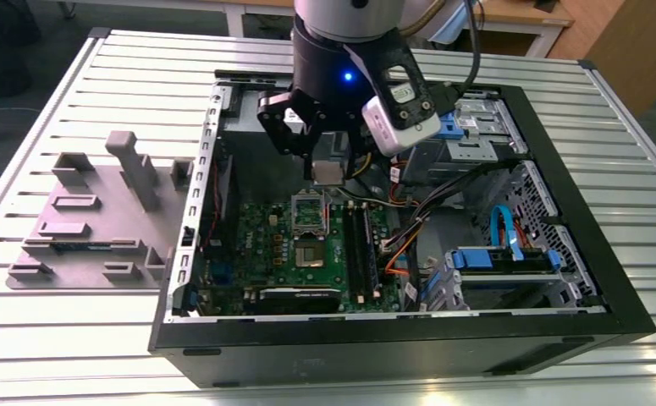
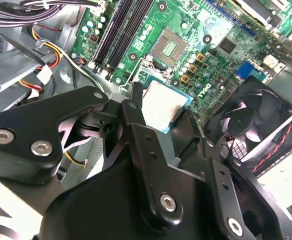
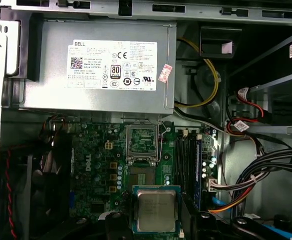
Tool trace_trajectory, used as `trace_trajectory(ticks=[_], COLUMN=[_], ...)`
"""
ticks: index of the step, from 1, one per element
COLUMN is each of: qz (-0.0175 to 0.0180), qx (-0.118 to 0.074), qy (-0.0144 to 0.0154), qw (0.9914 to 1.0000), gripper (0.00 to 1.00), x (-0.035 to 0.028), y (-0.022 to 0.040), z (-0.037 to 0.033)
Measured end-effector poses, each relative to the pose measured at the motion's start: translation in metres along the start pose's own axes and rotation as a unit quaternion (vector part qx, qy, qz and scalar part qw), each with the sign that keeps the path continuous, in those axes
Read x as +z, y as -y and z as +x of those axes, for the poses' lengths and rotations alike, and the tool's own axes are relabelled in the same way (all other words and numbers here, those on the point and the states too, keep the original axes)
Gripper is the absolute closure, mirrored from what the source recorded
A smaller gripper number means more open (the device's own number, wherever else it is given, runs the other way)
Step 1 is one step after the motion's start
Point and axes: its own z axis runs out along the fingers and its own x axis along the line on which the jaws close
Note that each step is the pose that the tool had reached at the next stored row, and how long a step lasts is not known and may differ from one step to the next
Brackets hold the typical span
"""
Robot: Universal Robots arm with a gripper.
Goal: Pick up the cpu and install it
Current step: 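Place the cpu into insertion slot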
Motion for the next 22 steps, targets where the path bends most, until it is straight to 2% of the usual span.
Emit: trace_trajectory(ticks=[4, 9, 13, 22], qz=[0.0001, 0.0002, 0.0002, 0.0002], qx=[0.0, 0.0, 0.0, 0.0], qy=[0.0001, 0.0006, 0.0006, 0.0006], qw=[1.0, 1.0, 1.0, 1.0], gripper=[0.53, 0.53, 0.53, 0.53], x=[0.0042, 0.0127, 0.02, 0.0363], y=[0.0001, 0.0001, 0.0002, 0.0007], z=[0.0023, 0.0111, 0.0153, 0.0179])
